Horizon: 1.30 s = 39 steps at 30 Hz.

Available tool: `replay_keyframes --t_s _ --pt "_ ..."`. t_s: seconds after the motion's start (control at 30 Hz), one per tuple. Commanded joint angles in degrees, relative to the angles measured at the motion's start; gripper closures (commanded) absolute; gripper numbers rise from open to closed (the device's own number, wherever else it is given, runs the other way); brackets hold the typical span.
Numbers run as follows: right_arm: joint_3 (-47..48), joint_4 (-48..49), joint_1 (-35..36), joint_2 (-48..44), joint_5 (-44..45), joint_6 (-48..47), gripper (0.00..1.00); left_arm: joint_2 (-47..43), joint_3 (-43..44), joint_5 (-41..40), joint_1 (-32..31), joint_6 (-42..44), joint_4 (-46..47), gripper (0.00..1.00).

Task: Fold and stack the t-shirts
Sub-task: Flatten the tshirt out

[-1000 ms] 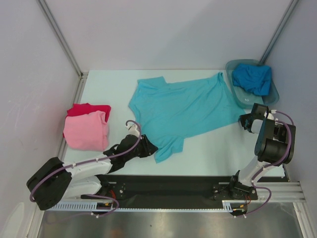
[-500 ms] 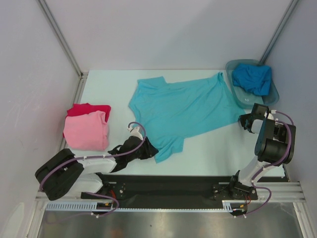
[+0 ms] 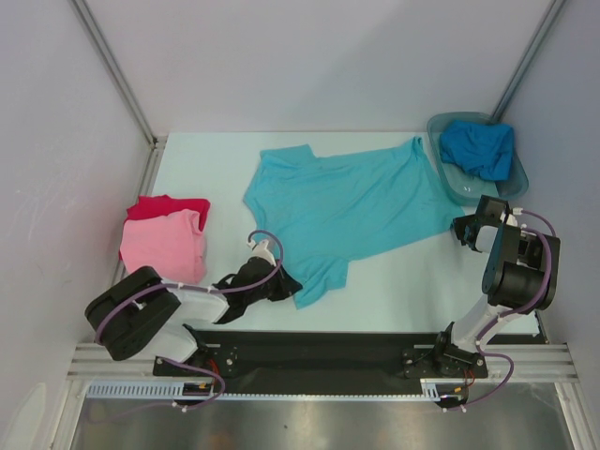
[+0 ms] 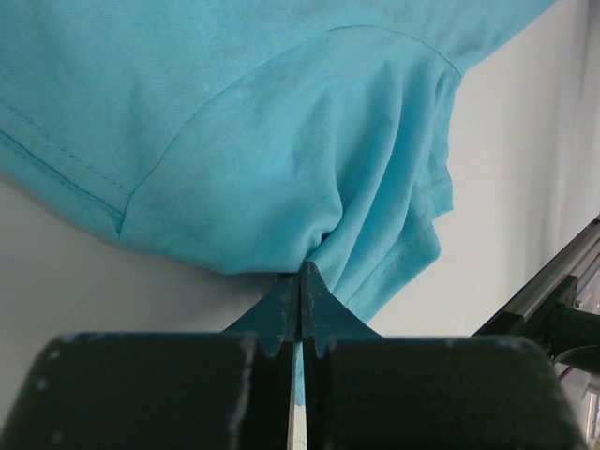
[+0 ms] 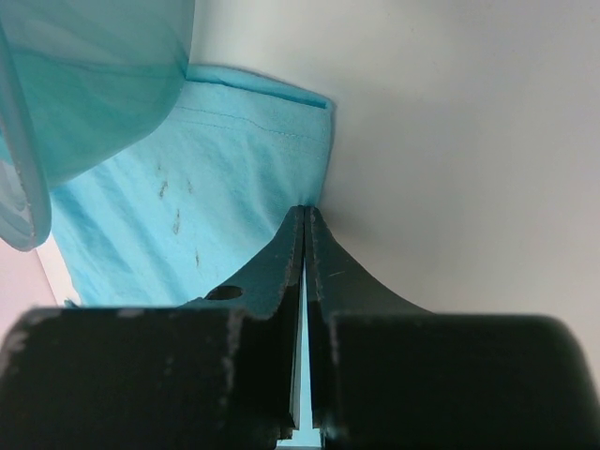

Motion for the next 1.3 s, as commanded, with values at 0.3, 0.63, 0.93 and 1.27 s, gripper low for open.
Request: replay_keyframes --t_s 0.3,0.63,0.93,1.27 --pt "-5.7 -5.5 -0.2 -6.6 2.1 3.6 1.0 -18.8 5.6 -15.3 -0.5 -1.3 -36.3 1.0" --pt "-13.5 -12.7 -0.4 -22.6 2.8 6.2 1.0 -27.2 9.1 -21.5 -0.3 -5.2 -55.4 1.0" --pt "-18.3 -26.4 2.1 -43.9 -0.5 4.8 1.0 -29.4 10.0 -19.4 -0.3 -6.9 -59.3 1.0" --pt "-23.8 -35.6 8.7 -58.6 -1.5 4.5 1.0 -33.4 14.0 -21.4 -0.4 -7.1 -67.8 1.0"
